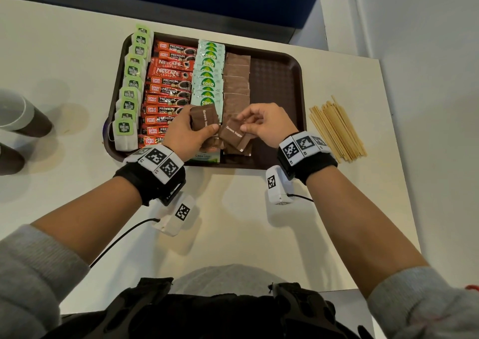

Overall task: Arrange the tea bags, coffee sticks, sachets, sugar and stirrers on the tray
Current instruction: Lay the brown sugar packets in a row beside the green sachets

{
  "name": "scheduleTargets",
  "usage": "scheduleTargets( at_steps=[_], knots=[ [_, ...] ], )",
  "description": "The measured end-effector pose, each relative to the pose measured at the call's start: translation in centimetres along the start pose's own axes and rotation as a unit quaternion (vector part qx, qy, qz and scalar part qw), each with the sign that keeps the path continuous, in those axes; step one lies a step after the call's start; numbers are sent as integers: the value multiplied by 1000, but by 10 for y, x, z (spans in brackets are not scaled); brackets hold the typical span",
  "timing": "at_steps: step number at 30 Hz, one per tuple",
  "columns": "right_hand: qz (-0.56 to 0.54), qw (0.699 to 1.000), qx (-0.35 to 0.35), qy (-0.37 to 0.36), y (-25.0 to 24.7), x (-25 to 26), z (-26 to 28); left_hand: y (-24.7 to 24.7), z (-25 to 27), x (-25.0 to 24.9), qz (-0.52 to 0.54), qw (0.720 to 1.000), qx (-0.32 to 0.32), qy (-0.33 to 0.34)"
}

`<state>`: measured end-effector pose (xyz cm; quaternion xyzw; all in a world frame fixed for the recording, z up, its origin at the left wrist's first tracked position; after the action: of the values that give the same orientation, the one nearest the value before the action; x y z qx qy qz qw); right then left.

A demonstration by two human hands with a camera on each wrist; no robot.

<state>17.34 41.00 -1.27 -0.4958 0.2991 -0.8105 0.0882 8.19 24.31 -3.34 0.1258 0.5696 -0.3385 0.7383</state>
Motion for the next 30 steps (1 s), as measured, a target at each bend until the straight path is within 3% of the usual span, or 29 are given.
scheduleTargets(
  at_steps=[6, 11, 22, 30],
  knots=[
    [130, 991, 22, 20, 3, -8, 5, -8, -3, -2, 28, 998, -30, -38],
    [142, 989, 37, 27, 14, -11, 6, -8, -2, -3, 32, 998, -23, -40],
    [143, 989, 4, 32, 20, -17, 0, -6, 0, -5, 29, 998, -23, -48],
    [143, 989, -14, 25, 21, -19, -1, -2, 3, -9, 52, 997, 16, -54]
  ],
)
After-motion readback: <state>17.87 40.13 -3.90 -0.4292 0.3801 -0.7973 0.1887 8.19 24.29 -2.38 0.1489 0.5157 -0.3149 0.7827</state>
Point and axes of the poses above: each hand's wrist, its own z-axis away from the middle knuckle, its own y-axis out of the palm, x = y × z, the point moved 1 cm from there along -z, towards the middle knuckle, and after that the axes turned 1 degree about y, right-handed, at the moved point
